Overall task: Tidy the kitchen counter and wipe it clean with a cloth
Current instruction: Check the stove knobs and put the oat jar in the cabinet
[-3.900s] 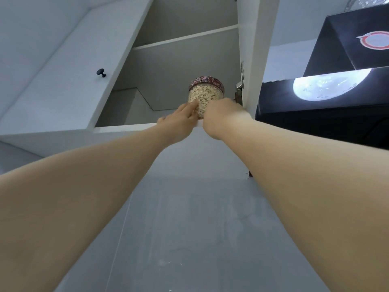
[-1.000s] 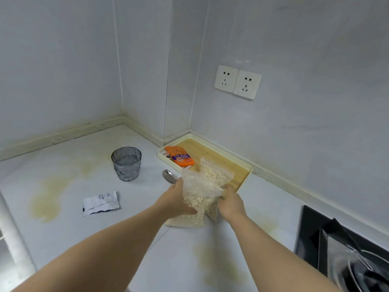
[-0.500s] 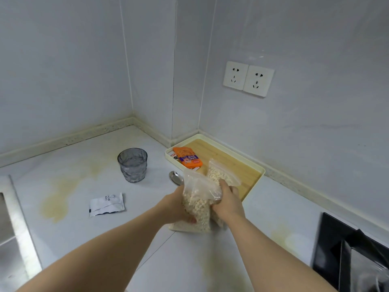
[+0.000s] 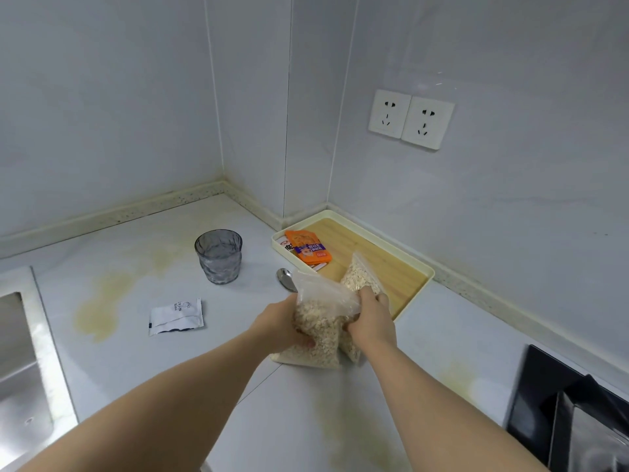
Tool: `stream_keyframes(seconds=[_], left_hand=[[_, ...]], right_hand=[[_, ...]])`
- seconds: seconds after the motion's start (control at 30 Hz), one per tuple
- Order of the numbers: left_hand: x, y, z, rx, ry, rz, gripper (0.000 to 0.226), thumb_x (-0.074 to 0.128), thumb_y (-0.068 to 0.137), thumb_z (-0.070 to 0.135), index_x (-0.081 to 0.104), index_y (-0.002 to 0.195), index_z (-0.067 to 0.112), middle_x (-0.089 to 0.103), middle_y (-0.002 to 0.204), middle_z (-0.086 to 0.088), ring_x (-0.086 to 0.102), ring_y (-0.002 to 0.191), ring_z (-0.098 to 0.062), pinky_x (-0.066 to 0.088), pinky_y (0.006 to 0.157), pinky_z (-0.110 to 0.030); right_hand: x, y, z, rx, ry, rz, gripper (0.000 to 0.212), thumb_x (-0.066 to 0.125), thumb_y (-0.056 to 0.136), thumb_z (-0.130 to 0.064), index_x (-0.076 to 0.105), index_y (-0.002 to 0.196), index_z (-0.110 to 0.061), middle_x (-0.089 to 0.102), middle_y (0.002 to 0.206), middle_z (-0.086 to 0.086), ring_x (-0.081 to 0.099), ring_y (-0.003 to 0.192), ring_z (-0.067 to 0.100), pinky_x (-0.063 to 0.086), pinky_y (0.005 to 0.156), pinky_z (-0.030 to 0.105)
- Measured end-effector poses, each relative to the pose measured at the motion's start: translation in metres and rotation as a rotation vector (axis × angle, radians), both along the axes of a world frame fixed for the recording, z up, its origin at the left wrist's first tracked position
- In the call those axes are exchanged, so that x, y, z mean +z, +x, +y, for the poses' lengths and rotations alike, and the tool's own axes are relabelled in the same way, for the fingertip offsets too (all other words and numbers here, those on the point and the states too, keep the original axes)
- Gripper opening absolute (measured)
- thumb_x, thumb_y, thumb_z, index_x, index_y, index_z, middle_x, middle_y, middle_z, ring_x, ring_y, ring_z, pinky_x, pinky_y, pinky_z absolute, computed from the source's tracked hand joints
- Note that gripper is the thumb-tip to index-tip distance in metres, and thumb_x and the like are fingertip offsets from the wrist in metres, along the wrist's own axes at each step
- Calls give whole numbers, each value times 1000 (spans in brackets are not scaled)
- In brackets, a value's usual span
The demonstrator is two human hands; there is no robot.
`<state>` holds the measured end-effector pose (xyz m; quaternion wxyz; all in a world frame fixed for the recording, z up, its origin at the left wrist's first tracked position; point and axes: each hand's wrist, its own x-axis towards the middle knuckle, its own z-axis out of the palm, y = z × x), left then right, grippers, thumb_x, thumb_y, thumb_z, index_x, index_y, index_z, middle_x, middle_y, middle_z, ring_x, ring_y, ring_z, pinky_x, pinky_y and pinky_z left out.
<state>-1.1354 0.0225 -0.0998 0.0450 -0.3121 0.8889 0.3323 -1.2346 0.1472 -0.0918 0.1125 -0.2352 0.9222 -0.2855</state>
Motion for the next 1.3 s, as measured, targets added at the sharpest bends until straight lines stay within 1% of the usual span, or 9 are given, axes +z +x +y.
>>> stream_keyframes(seconds=[0.17, 0.27, 0.37, 0.5, 0.57, 0.7, 0.93, 1.1, 1.3], left_hand=[[8, 7, -1, -5, -61, 31, 65, 74, 75, 30, 43, 131, 22, 59, 123, -3, 53, 115, -25, 43, 91, -31], [24, 11, -8, -39, -105, 30, 63, 73, 76, 32, 43, 128, 17, 60, 120, -7, 55, 111, -26, 45, 88, -33], [48, 16, -21, -48, -62, 130, 66, 75, 75, 30, 41, 131, 17, 57, 124, -4, 53, 116, -26, 46, 93, -34], [99, 27, -41, -126, -57, 294, 76, 74, 80, 27, 32, 142, 18, 49, 137, -2, 47, 126, -25, 41, 99, -30], [123, 29, -50, -141, -62, 351, 73, 74, 79, 27, 35, 141, 18, 51, 136, -3, 48, 124, -25, 40, 97, -28], [181, 38, -74, -141, -19, 503, 70, 77, 76, 29, 42, 136, 17, 56, 131, -3, 53, 119, -23, 44, 97, -29], [297, 60, -94, -200, 164, 911, 79, 80, 73, 19, 33, 136, 23, 55, 123, -6, 56, 112, -26, 50, 94, -46], [392, 84, -83, -231, 161, 1164, 63, 79, 73, 15, 44, 125, 24, 56, 87, 5, 62, 88, -21, 54, 87, -42], [490, 104, -70, -265, -17, 1394, 54, 79, 73, 17, 48, 116, 28, 53, 89, 13, 57, 88, -14, 51, 80, -32]], right_hand=[[8, 9, 2, -13, -28, 7, 22, 45, 83, 3, 39, 91, -17, 44, 109, 7, 44, 79, 23, 34, 67, 28], [18, 15, 0, -48, -74, 47, 16, 41, 85, 2, 46, 91, -12, 48, 103, 8, 43, 80, 23, 34, 68, 27], [42, 20, -8, -72, -108, 142, 20, 40, 84, 5, 54, 92, -6, 50, 98, 9, 44, 78, 22, 33, 66, 26], [89, 33, -21, -95, -187, 291, 18, 44, 83, 6, 44, 81, -12, 42, 90, 3, 40, 77, 19, 22, 61, 26], [112, 38, -25, -112, -246, 350, 19, 45, 83, 7, 48, 83, -11, 43, 90, 1, 42, 76, 20, 21, 60, 27], [173, 55, -37, -117, -379, 519, 16, 48, 84, 7, 58, 89, -4, 46, 90, 0, 50, 81, 22, 31, 65, 24], [296, 88, -44, -105, -551, 855, 14, 51, 83, 7, 59, 89, -2, 47, 89, -1, 44, 80, 17, 29, 66, 25], [395, 111, -36, -72, -602, 1054, 10, 51, 85, 6, 57, 90, 1, 49, 88, 2, 47, 82, 20, 34, 69, 27], [495, 126, -24, -64, -645, 1327, 8, 53, 85, 1, 56, 91, -3, 47, 91, 1, 44, 80, 16, 27, 62, 25]])
